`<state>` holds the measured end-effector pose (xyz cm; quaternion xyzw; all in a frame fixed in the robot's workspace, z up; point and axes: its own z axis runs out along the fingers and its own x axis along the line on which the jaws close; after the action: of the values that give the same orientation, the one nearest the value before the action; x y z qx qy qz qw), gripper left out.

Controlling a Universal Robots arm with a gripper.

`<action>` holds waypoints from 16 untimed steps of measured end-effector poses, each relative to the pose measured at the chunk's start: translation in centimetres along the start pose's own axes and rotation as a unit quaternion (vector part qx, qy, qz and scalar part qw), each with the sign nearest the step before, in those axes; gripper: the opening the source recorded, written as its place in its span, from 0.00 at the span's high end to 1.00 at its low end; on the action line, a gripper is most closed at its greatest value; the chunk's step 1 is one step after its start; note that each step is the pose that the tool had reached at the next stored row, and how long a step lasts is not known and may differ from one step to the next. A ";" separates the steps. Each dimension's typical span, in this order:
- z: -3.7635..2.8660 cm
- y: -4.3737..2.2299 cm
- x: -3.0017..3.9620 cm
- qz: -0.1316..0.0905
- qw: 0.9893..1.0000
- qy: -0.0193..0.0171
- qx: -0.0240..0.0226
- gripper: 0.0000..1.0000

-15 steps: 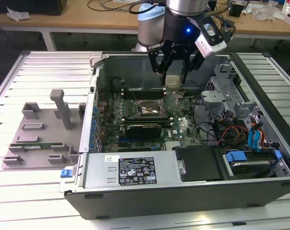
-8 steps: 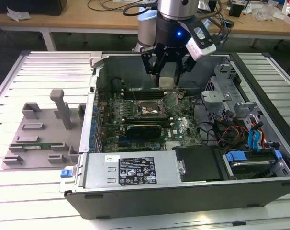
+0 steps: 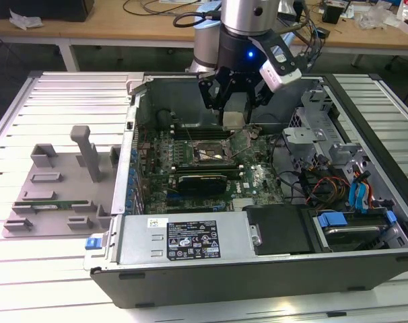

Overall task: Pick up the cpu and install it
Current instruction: 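Pick up the cpu and move it towards the insertion slot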

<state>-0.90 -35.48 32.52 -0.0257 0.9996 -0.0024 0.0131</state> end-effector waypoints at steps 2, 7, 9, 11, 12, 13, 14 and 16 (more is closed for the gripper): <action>0.19 0.00 0.01 0.000 1.000 0.000 0.000 0.45; 0.96 0.25 0.14 0.000 1.000 0.000 0.000 0.45; 1.19 0.43 0.19 0.000 1.000 0.000 0.000 0.45; 1.60 0.82 0.46 0.000 1.000 0.000 0.000 0.45; 1.71 0.96 0.56 0.000 1.000 0.000 0.000 0.45; 1.83 1.13 0.68 0.000 1.000 0.000 0.000 0.45; 1.90 1.23 0.74 0.000 1.000 0.000 0.000 0.45; 1.93 1.25 0.76 0.000 1.000 0.000 0.000 0.45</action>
<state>-1.67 -34.28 30.57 -0.0257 0.9996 -0.0024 0.0131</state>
